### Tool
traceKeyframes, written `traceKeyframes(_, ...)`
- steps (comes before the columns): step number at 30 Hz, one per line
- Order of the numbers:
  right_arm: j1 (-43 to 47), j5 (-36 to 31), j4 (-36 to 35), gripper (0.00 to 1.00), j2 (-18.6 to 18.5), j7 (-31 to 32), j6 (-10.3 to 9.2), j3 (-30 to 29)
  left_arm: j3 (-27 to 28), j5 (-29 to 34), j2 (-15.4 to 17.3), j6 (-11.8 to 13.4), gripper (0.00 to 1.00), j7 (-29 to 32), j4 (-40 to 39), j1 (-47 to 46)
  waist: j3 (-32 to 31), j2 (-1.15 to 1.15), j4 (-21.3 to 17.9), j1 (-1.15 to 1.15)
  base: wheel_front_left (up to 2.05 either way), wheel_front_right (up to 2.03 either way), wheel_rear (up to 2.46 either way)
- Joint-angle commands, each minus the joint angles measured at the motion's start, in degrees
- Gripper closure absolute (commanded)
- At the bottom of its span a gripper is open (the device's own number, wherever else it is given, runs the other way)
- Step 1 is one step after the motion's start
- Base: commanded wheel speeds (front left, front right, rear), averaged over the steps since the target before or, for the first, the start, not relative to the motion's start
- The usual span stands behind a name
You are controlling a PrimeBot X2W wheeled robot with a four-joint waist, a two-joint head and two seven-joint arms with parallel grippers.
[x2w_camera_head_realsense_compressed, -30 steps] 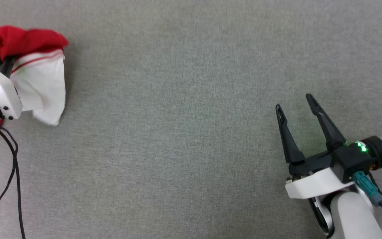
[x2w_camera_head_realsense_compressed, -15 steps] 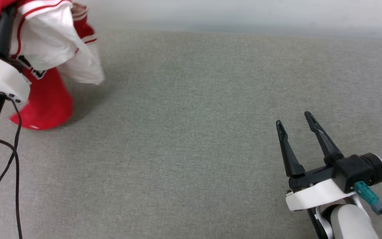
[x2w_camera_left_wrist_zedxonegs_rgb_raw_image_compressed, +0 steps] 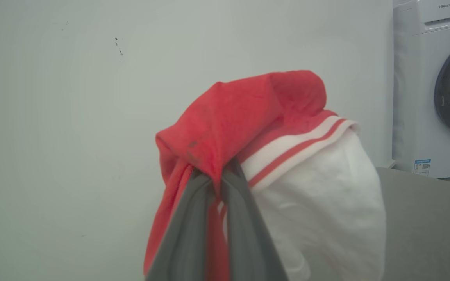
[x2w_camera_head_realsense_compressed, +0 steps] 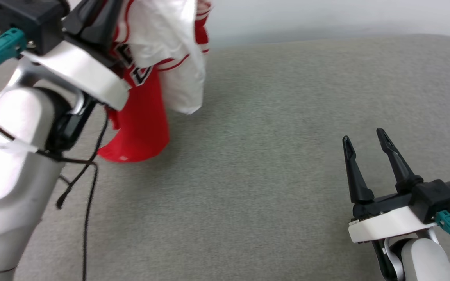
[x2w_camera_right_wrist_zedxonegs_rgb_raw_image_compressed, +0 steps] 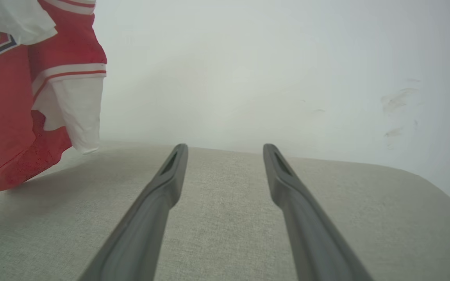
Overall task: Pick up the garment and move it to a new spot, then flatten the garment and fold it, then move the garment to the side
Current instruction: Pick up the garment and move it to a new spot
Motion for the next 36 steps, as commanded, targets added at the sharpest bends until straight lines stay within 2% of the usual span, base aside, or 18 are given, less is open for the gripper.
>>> traceKeyframes(1,-0.2,0.2,-0.2,0.00,0.0,-0.1,-0.04,-0.1,-0.5,0.6,-0.8,-0.2,1.00,-0.7,0.3,-1.3,0.4,0.00,-2.2,0.01,0.00,0.00,0.00)
traceKeyframes(7,0.1,1.5,-0.4,0.00,0.0,-0.1,-0.04,-0.4,-4.7,3.7,-5.4,-1.6,1.00,-4.5,4.2,-5.1,1.2,0.00,-6.3,0.01,0.00,0.00,0.00)
traceKeyframes(12,0.8,1.8,-0.7,0.00,0.0,-0.1,-0.04,-0.8,-11.0,4.1,-6.0,-3.8,1.00,-4.5,8.0,-0.2,1.7,0.00,-7.2,0.01,0.00,0.00,0.00)
traceKeyframes(20,1.6,0.9,0.0,0.00,0.0,-0.1,-0.04,-1.3,-23.9,-1.6,-4.0,-5.1,1.00,-2.5,9.0,12.4,1.0,0.00,-4.7,0.01,0.00,0.00,0.00)
traceKeyframes(26,1.6,-0.7,0.6,0.00,0.0,-0.1,-0.04,-0.9,-33.9,-1.7,0.3,-5.1,1.00,-5.0,9.2,10.7,-0.5,0.00,-1.2,0.01,0.00,0.00,0.00)
traceKeyframes(27,1.7,-0.9,0.7,0.00,0.0,-0.1,-0.04,-1.0,-34.7,-0.9,0.8,-5.1,0.70,-6.0,9.9,9.7,-0.9,0.00,-0.6,0.01,0.00,0.00,0.00)
traceKeyframes(28,1.8,-1.1,0.8,0.00,0.0,-0.1,-0.04,-0.9,-34.9,-0.7,0.9,-5.1,0.00,-7.1,10.8,9.0,-1.3,0.00,0.1,0.01,0.00,0.00,0.00)
traceKeyframes(32,2.6,-1.8,1.4,0.00,0.0,-0.1,-0.04,-0.9,-32.3,-1.2,0.2,-4.6,0.00,-10.7,13.9,6.4,-3.1,0.00,2.4,0.01,0.00,0.00,0.00)
traceKeyframes(36,3.7,-2.1,1.7,0.00,0.0,-0.1,-0.04,-1.1,-27.6,-2.6,-0.4,-1.6,0.00,-12.5,14.9,6.6,-4.9,0.00,4.3,0.01,0.00,0.00,0.00)
